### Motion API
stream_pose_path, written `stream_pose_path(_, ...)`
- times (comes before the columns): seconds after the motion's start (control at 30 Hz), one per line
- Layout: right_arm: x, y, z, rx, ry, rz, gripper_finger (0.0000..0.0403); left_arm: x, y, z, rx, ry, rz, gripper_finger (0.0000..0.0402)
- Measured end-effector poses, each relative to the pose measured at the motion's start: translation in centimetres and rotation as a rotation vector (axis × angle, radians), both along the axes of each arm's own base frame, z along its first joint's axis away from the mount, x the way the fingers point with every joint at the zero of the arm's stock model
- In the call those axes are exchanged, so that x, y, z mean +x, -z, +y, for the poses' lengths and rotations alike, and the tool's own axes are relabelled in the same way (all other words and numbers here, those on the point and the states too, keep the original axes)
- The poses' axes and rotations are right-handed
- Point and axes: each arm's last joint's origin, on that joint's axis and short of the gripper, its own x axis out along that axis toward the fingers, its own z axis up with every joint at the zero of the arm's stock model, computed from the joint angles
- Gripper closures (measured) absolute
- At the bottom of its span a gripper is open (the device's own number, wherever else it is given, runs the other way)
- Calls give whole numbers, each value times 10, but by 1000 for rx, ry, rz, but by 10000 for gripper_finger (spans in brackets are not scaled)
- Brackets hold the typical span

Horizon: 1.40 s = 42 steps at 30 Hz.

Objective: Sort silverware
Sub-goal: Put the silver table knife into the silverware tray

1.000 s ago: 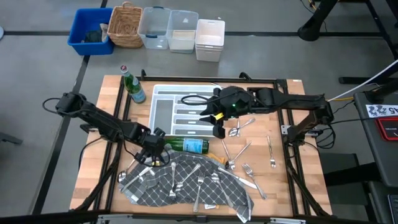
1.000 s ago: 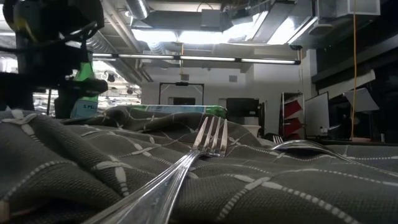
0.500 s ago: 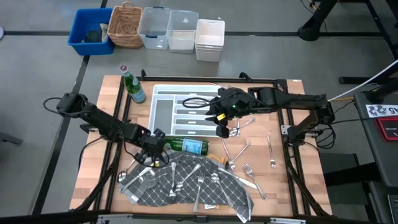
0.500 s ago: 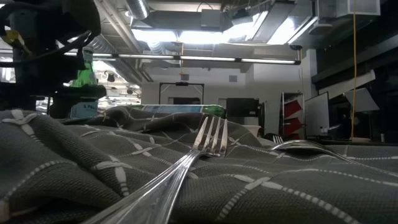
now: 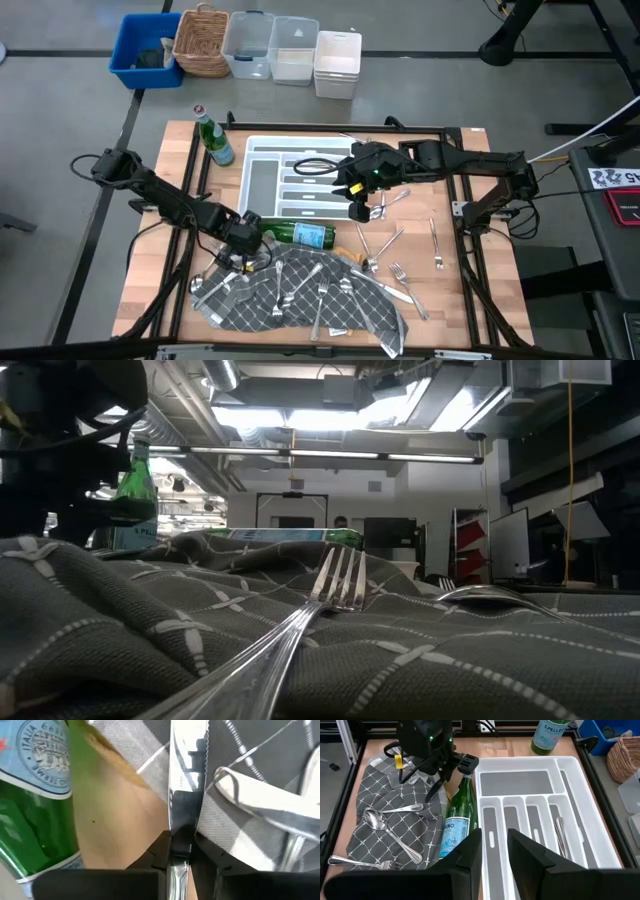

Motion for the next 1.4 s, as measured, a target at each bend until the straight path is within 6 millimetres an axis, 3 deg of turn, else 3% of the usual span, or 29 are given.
stream_pose_path(0.6,-3,2,0,-77,-71,38,309,15,-32,-12,-107,-307,-25,364)
stream_pose_path(0.93,-27,6,-1,-99,-104,212,309,44,-83,-19,-224,-405,-192,359)
stream_pose_path(1.13,-42,9,-2,-108,-122,339,309,63,-112,-6,-180,-437,-366,355)
stream_pose_path(1.4,-56,12,-3,-102,-56,460,309,87,-125,31,-7,-432,-598,357)
